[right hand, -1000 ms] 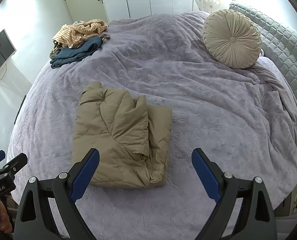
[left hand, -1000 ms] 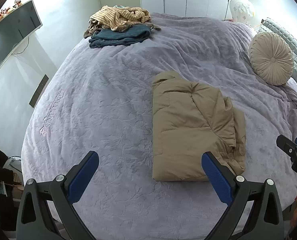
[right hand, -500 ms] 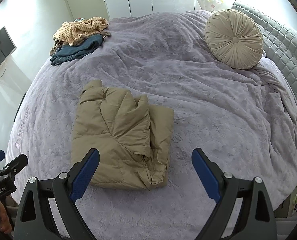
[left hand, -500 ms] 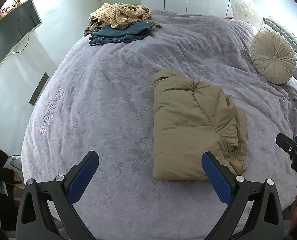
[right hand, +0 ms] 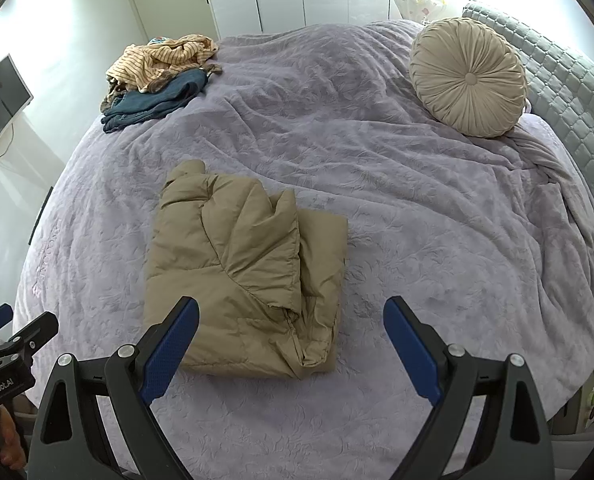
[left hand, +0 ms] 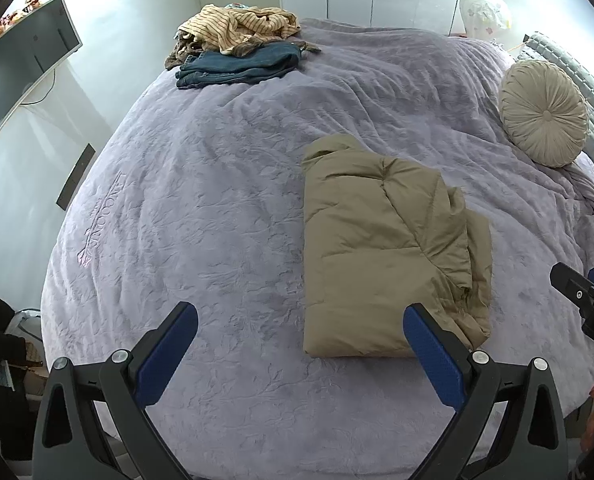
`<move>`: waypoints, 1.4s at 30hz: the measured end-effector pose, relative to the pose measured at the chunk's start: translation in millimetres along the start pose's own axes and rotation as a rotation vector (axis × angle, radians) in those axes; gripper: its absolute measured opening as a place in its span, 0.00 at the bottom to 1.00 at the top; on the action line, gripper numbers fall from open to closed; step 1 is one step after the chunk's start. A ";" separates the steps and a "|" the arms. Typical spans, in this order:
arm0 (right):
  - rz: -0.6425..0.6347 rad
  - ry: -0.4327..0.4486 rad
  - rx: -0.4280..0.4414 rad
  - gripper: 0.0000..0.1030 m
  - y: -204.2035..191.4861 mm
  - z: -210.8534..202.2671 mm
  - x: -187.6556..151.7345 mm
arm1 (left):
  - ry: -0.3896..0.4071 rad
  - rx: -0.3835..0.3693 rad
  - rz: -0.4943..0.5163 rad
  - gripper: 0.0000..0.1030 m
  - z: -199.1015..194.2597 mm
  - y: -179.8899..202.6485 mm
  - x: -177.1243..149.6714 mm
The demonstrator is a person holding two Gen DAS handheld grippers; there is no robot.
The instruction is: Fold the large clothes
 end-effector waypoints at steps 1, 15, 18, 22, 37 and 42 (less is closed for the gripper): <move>-0.001 0.000 -0.001 0.92 0.1 0.1 0.9 | 0.000 0.001 -0.001 1.00 -0.2 -0.1 -0.3; -0.006 -0.001 0.002 0.92 2.5 1.1 3.2 | -0.001 0.003 0.000 1.00 -0.6 -0.2 -0.9; -0.005 0.000 0.002 0.92 2.5 0.9 3.2 | -0.002 0.000 -0.003 1.00 -0.9 -0.2 -1.2; -0.008 -0.001 0.003 0.92 2.7 1.2 4.0 | 0.000 0.003 -0.004 1.00 -0.7 -0.2 -0.8; -0.011 -0.003 0.005 0.92 3.5 2.2 5.1 | 0.005 0.011 0.018 1.00 0.8 -2.8 1.1; -0.010 -0.003 0.003 0.92 3.5 1.7 4.7 | 0.004 0.009 0.017 1.00 0.7 -2.0 2.3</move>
Point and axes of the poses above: each gripper's, at about its wrist camera, not at the fingertips, and z roughly the way its jaws point, y to its right, x to its top, the point moved 10 cm from there along z, roughly the way its jaws point, and after that the axes turned 10 degrees about -z, right-handed, at the moved point
